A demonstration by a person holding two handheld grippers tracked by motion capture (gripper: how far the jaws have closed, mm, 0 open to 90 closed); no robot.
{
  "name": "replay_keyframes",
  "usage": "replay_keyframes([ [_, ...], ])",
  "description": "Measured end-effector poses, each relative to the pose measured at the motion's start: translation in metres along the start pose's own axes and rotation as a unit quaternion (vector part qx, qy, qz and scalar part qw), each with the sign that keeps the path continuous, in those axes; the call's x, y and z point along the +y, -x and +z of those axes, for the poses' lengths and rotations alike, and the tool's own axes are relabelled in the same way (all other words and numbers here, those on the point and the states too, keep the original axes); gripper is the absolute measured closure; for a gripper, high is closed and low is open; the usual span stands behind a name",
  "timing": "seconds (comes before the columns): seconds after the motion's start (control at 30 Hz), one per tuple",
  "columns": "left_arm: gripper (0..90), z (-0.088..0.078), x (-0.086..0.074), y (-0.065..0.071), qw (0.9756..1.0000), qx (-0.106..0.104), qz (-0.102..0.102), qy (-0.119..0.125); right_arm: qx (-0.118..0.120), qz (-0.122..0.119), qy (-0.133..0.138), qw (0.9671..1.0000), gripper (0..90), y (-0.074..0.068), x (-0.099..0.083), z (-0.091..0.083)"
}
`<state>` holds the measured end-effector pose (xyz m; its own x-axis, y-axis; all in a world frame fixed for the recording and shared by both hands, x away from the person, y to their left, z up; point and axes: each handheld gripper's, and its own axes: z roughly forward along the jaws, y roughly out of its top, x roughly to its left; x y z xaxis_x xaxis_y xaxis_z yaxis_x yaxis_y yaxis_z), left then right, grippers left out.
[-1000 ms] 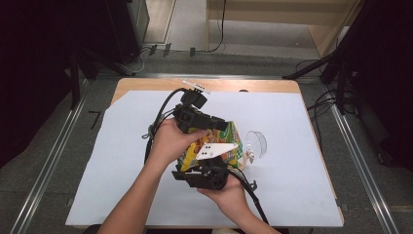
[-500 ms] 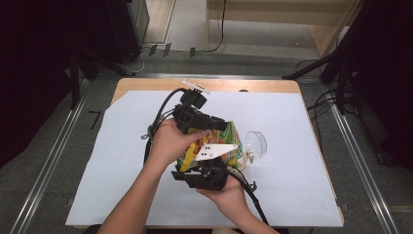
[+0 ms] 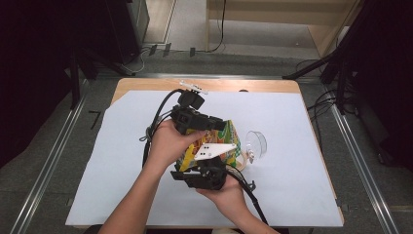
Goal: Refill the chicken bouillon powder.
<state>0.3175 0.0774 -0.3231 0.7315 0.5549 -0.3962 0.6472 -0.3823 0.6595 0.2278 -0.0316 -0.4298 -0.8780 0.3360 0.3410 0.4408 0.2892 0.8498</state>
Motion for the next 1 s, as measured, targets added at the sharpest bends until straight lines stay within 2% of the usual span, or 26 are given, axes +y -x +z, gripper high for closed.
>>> replay_keyframes([
  [0.57,75.0,0.001,-0.003,-0.002,1.0000,0.001,0.000,-0.002,-0.003,-0.008,-0.006,0.9999,71.7,0.001,-0.003,0.002],
  [0.7,75.1,0.001,-0.005,-0.002,1.0000,-0.002,-0.001,-0.008,-0.005,-0.015,-0.005,0.9999,65.7,-0.001,-0.005,0.004],
  [1.0,78.6,0.000,-0.007,-0.003,0.9996,-0.008,-0.005,-0.025,-0.009,-0.025,-0.010,0.9996,60.1,-0.002,-0.012,0.007],
])
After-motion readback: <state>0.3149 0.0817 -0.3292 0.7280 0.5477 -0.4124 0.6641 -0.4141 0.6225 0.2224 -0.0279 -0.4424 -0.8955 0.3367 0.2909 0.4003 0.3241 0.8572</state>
